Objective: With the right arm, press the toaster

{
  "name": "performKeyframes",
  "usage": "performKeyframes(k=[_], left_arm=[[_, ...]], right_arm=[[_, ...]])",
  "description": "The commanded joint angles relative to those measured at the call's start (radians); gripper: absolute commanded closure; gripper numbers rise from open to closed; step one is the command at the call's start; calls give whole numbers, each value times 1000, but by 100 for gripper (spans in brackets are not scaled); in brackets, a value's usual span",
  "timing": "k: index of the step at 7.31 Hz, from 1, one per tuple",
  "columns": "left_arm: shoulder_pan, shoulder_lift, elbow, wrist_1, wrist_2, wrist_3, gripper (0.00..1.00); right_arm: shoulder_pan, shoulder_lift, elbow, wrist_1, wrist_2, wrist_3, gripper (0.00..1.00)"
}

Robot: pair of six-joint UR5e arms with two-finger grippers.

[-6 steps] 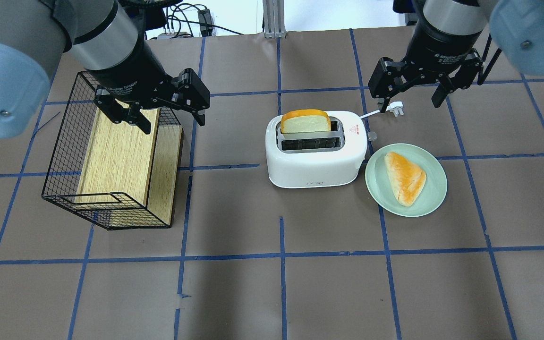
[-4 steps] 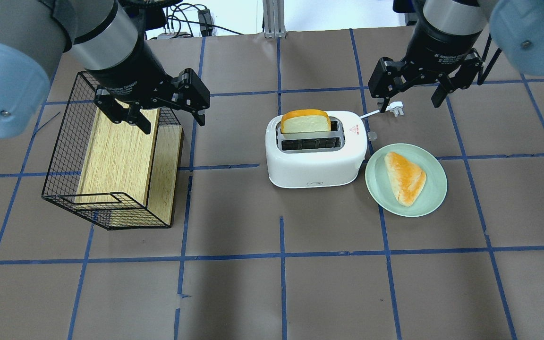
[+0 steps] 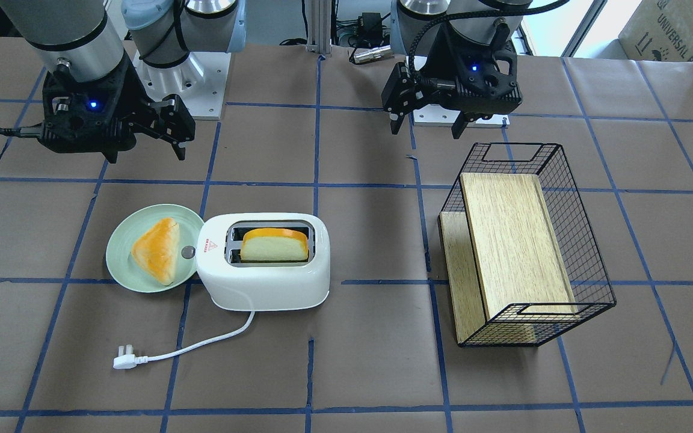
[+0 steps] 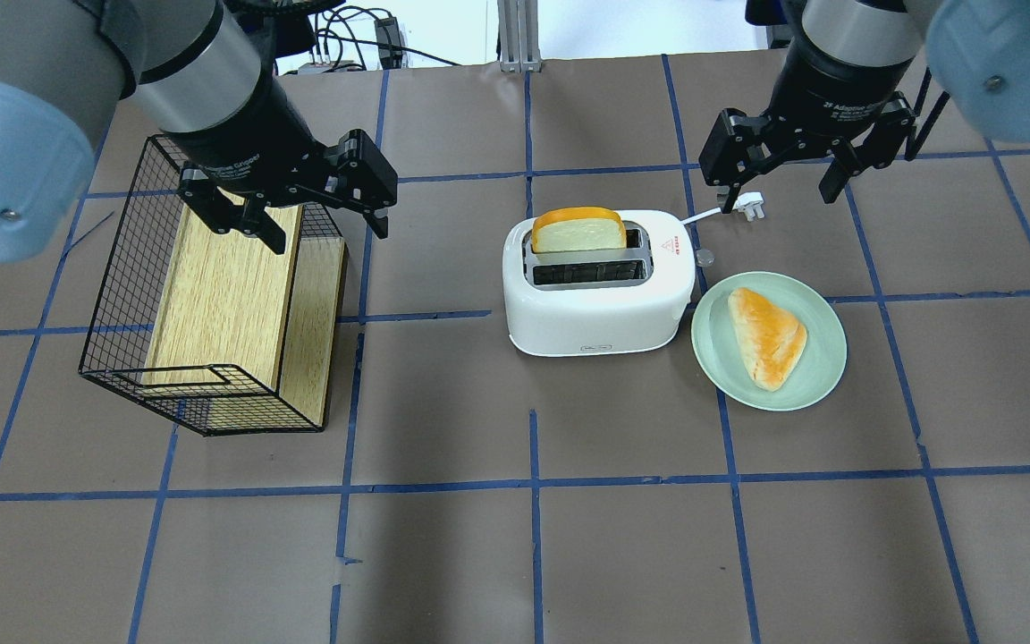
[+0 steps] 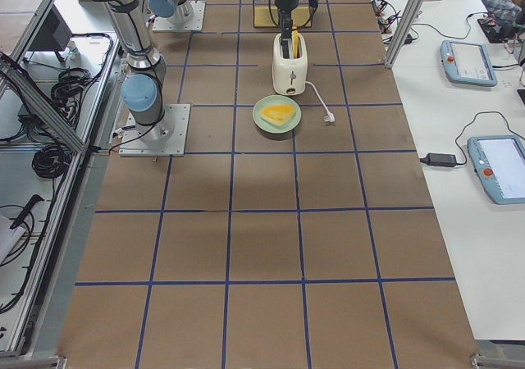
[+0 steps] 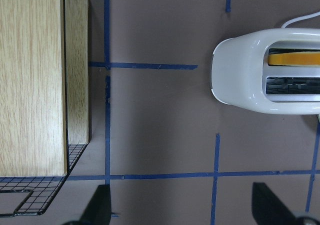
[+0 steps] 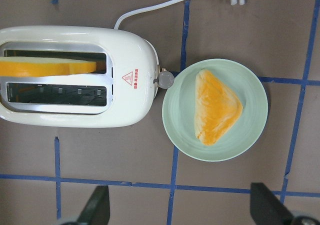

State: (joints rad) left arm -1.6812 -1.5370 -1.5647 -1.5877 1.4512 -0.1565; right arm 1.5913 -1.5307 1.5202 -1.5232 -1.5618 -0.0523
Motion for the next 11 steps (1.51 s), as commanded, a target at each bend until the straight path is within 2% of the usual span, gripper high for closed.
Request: performKeyframes(k=[1,9,11], left_arm=[[0,0,0,0,0,0,0],[0,0,0,0,0,0,0],[0,0,0,0,0,0,0]], right_arm=[[-1,0,0,0,-1,-1,1],[-1,11,2,0,8,-9,1],[1,15,2,-37,3,-100,2]])
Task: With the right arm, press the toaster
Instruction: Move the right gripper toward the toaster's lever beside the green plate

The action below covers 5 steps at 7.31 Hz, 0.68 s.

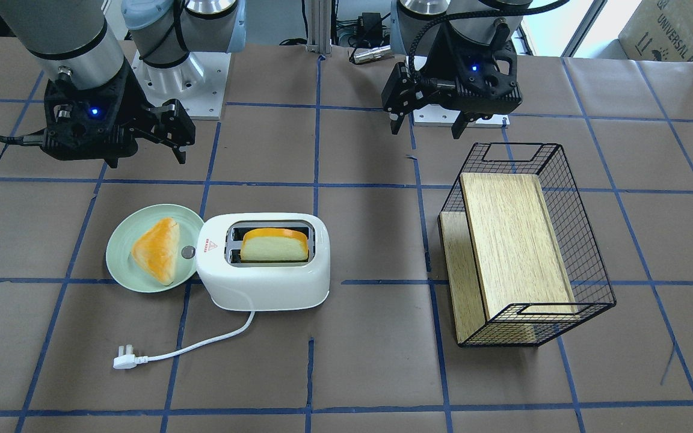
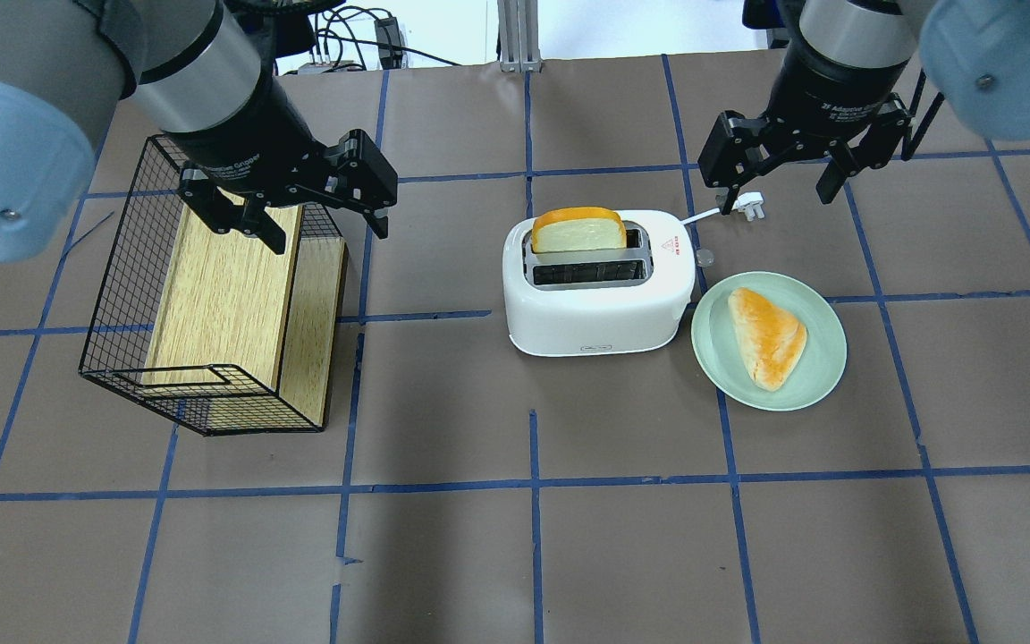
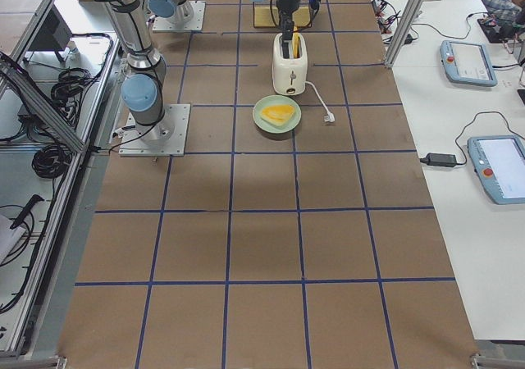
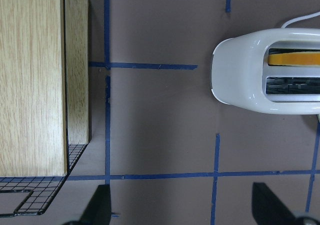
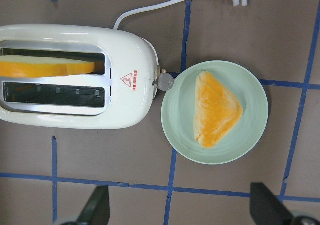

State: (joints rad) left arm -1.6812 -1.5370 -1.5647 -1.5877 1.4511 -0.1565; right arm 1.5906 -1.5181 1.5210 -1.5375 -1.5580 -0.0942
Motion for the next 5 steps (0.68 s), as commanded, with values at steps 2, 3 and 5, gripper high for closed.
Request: performKeyframes(k=[2,3,5], left_arm=[[0,0,0,0,0,0,0],[0,0,0,0,0,0,0],[0,0,0,0,0,0,0]], right_arm=[[6,28,1,-97,4,-184,2],[3,41,10,-114,-4,-250,3],[2,61,112,-255,10,-304,3]])
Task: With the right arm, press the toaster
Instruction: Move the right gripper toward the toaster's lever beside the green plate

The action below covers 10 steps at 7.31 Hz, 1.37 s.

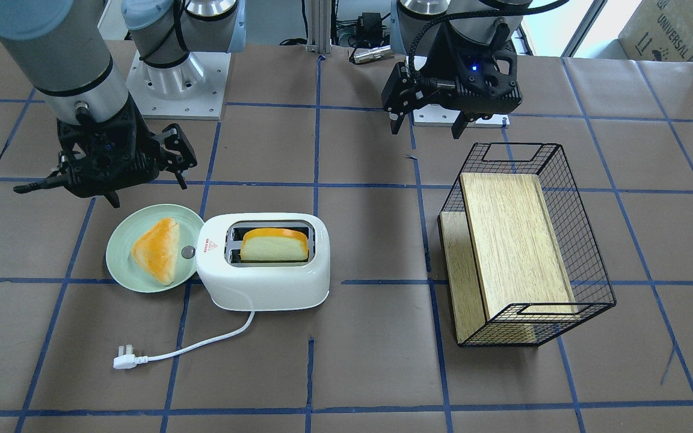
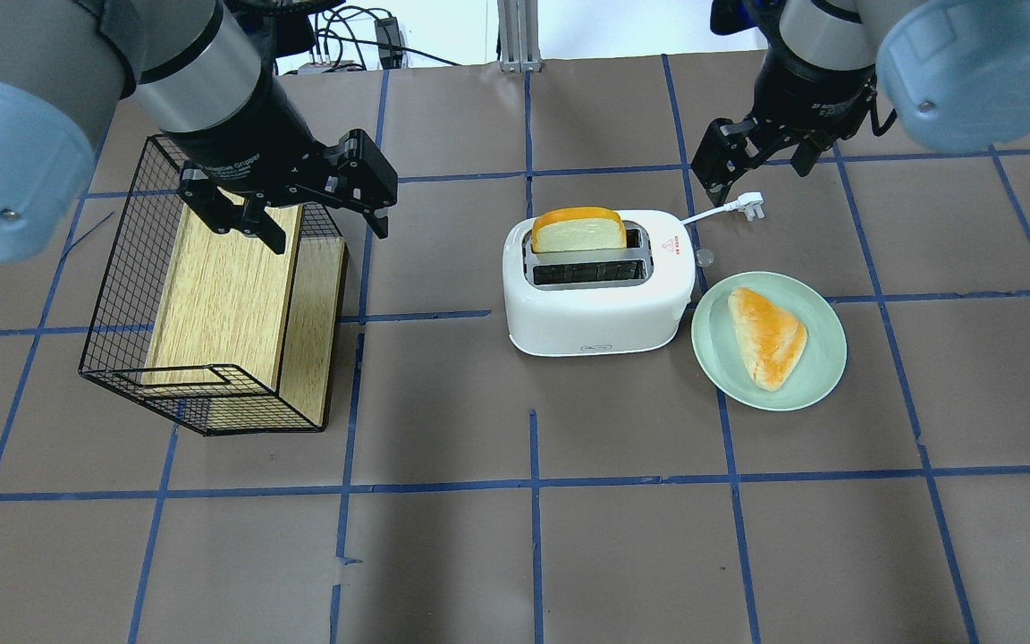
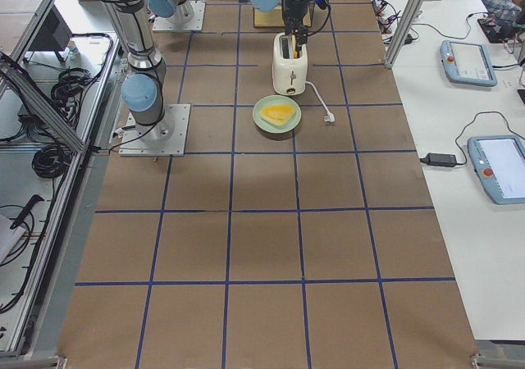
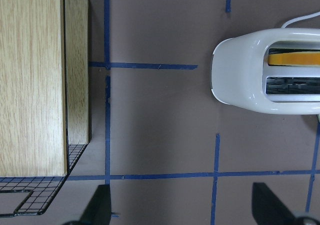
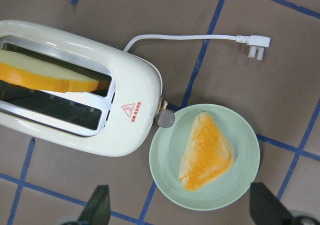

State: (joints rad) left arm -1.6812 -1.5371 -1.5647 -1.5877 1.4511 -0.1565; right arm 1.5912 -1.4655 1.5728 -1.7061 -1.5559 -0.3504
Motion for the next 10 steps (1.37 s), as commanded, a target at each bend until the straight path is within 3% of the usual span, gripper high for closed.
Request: performKeyframes(k=[1,10], left_arm=[[0,0,0,0,0,0,0],[0,0,0,0,0,0,0]], right_arm=[[1,11,93,-171,11,-155,3],[-2,19,110,-211,10,-361,4]])
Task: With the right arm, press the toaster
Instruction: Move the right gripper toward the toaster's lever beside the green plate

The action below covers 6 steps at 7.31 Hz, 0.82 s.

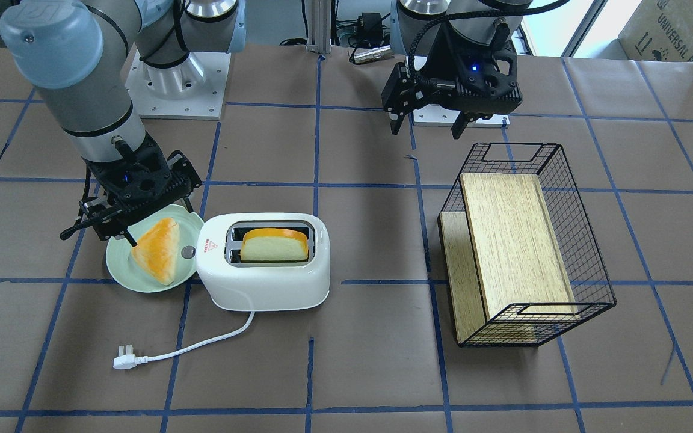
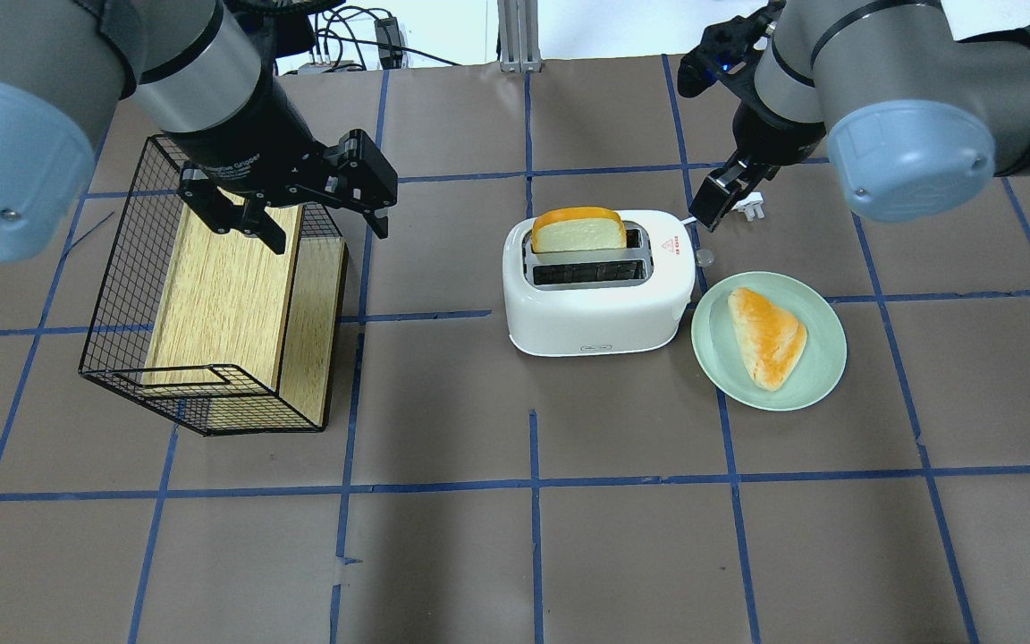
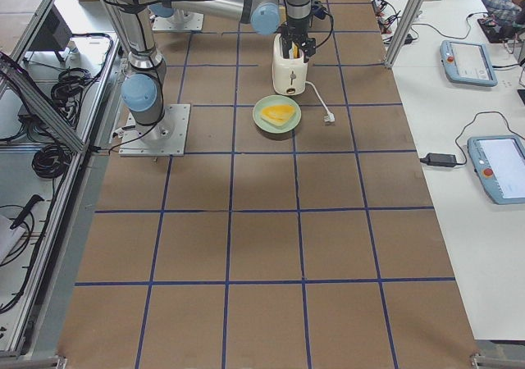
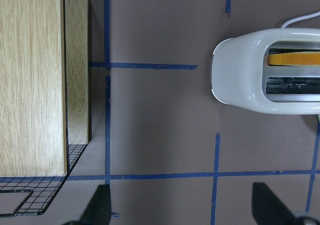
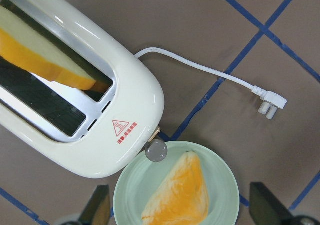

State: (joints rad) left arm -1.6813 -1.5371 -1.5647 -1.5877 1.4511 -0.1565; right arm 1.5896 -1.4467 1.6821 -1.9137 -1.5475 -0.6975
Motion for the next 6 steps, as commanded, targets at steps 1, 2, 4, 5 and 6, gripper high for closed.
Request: performKeyframes(k=[1,2,4,5,6], left_arm=[[0,0,0,0,0,0,0],[0,0,0,0,0,0,0],[0,0,0,0,0,0,0],[0,0,0,0,0,0,0],[0,0,0,0,0,0,0]], right_arm=[[1,9,1,-4,1,-83,5],[1,23,1,-4,1,-214,12],[-3,48,8,-28,4,-371,37],[-3,45,19,-48,-6,-382,64],[4,39,21,-47,-14,-457,86]])
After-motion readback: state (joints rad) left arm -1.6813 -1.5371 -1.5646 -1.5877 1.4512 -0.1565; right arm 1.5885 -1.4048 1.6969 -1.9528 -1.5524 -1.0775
